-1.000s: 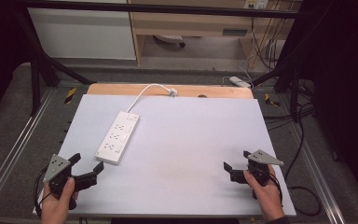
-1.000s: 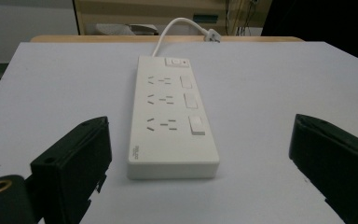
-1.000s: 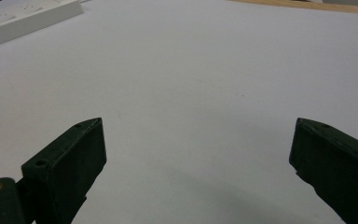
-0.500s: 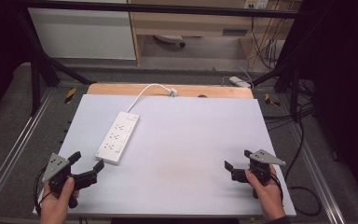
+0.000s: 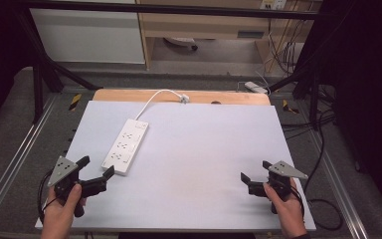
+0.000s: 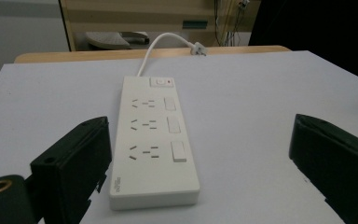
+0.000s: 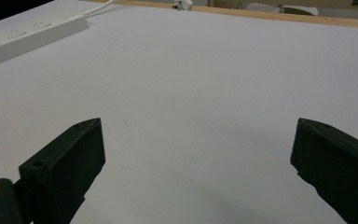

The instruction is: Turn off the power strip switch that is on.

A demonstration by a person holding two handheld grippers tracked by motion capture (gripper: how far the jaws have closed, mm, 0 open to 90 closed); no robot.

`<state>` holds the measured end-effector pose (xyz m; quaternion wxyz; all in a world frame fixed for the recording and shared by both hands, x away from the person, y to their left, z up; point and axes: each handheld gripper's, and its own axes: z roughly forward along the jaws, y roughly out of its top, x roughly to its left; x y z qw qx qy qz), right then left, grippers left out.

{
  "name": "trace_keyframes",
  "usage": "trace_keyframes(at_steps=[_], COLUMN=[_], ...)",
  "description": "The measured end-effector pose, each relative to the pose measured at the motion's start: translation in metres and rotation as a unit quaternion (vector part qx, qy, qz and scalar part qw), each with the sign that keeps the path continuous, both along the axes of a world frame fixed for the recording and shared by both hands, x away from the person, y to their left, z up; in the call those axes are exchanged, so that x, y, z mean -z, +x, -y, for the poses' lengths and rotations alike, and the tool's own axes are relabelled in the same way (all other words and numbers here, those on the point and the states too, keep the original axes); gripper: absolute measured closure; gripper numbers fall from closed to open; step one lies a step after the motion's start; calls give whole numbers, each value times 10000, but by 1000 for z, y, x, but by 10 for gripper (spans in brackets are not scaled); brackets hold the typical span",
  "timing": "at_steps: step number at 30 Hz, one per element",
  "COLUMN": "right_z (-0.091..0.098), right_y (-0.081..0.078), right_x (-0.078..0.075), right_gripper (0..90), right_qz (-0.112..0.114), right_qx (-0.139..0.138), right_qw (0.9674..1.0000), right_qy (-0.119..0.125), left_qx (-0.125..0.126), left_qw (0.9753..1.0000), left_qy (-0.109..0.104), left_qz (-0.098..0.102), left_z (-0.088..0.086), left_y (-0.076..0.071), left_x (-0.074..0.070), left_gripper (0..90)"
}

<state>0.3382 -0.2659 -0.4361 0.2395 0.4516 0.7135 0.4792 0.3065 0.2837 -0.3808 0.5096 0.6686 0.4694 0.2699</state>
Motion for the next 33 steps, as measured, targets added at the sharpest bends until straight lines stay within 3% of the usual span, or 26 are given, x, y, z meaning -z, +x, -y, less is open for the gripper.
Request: trace_keyframes(at_steps=[6,19,33], right_z=[-1,0,1], right_y=[0,0,0], right_x=[0,0,0], right_gripper=[32,34,32], right_qz=[-11,-6,-53], right_qx=[7,16,15], right_qw=[10000,10000,10000], right_qy=[-14,3,33], left_qx=[34,171,152], left_qw=[10000,9996,9990], left_qy=[48,170,268], left_qz=[-29,142,326], left_z=[6,30,37], left_y=[6,21,30], left_x=[-7,-35,-52], left_gripper=[56,55,57])
